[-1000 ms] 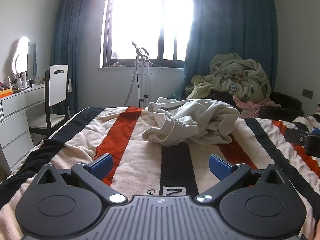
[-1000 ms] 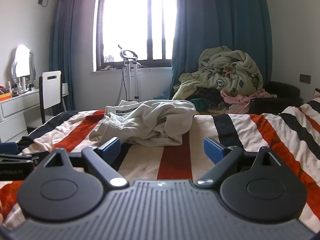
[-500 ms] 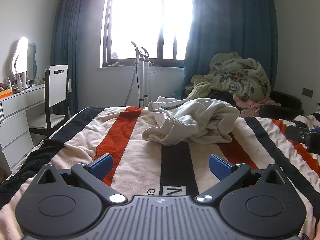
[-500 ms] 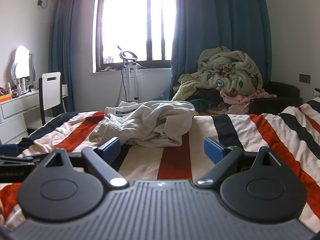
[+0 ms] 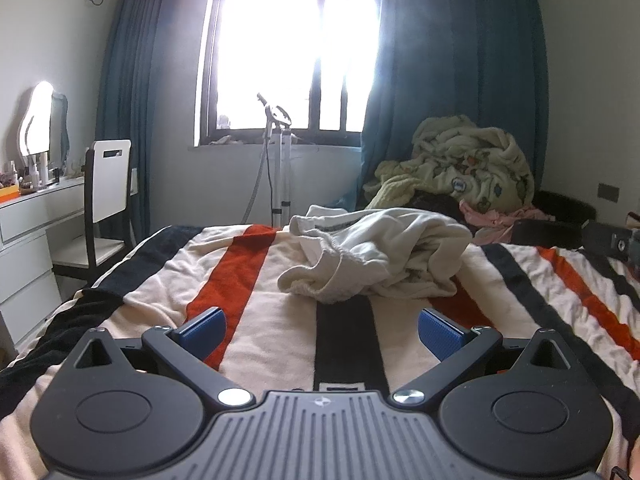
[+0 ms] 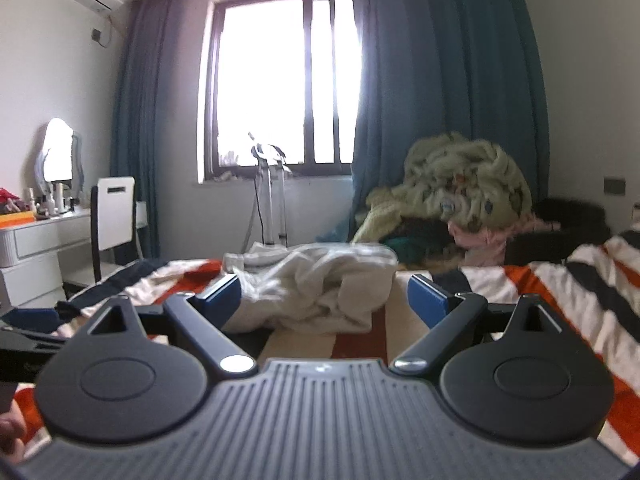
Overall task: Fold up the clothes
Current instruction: 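Reach both grippers into the white sweatpants and close on the cuffs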
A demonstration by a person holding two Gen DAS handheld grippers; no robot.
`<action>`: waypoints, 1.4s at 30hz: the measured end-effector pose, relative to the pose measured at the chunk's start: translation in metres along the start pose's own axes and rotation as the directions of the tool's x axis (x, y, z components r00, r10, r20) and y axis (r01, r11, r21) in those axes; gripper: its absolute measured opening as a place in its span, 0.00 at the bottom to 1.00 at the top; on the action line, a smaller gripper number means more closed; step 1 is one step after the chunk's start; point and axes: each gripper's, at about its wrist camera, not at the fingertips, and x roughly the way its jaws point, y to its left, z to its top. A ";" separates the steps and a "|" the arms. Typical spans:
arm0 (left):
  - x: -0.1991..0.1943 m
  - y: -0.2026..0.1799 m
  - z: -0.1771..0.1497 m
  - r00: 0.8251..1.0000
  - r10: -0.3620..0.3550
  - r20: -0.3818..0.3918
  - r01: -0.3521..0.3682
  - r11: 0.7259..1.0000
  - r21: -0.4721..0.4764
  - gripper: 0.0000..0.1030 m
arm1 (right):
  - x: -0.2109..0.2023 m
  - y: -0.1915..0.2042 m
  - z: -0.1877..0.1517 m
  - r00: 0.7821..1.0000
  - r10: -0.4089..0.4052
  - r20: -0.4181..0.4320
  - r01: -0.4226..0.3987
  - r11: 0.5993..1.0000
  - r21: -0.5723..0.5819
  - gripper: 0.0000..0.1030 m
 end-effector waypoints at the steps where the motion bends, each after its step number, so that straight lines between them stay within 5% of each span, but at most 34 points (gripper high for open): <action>1: -0.001 0.001 0.002 1.000 0.000 0.007 0.000 1.000 -0.005 1.00 | 0.000 0.001 0.003 1.000 -0.007 0.007 0.007 1.000 -0.006 0.89; 8: 0.011 0.014 0.048 0.997 -0.029 0.076 0.032 0.998 -0.049 1.00 | 0.004 0.001 0.011 0.992 -0.053 0.111 0.052 0.999 0.013 0.89; 16: 0.058 0.047 0.073 0.997 0.026 0.068 -0.017 0.991 -0.136 1.00 | 0.112 0.013 0.046 0.983 0.172 -0.059 -0.172 0.985 0.001 0.89; 21: 0.097 0.072 0.050 0.999 0.040 0.030 -0.035 0.988 -0.150 1.00 | 0.231 0.045 0.055 0.939 0.276 -0.205 -0.281 0.960 0.008 0.89; 27: 0.155 0.102 0.039 0.997 0.073 0.009 -0.071 0.984 -0.165 1.00 | 0.375 0.101 0.035 0.866 0.276 -0.418 -0.321 0.946 -0.039 0.88; 29: 0.171 0.114 0.027 0.997 0.072 -0.006 -0.071 0.979 -0.189 1.00 | 0.415 0.117 0.028 0.861 0.236 -0.451 -0.297 0.952 -0.069 0.84; 30: 0.178 0.118 0.023 0.996 0.090 -0.017 -0.092 0.979 -0.182 1.00 | 0.431 0.124 0.026 0.857 0.207 -0.472 -0.273 0.959 -0.075 0.72; 34: 0.203 0.135 0.010 0.986 0.155 -0.057 -0.163 0.970 -0.183 1.00 | 0.489 0.140 0.014 0.820 0.193 -0.539 -0.264 0.963 -0.058 0.71; 38: 0.215 0.148 0.003 0.981 0.170 -0.090 -0.186 0.958 -0.218 1.00 | 0.517 0.160 -0.005 0.794 0.122 -0.596 -0.274 0.946 -0.171 0.70; 40: 0.218 0.153 0.000 0.979 0.176 -0.103 -0.196 0.952 -0.233 1.00 | 0.522 0.164 -0.011 0.787 0.110 -0.606 -0.276 0.943 -0.186 0.50; 42: 0.219 0.155 0.000 0.977 0.183 -0.106 -0.204 0.948 -0.245 1.00 | 0.516 0.164 -0.007 0.809 0.113 -0.577 -0.258 0.950 -0.176 0.39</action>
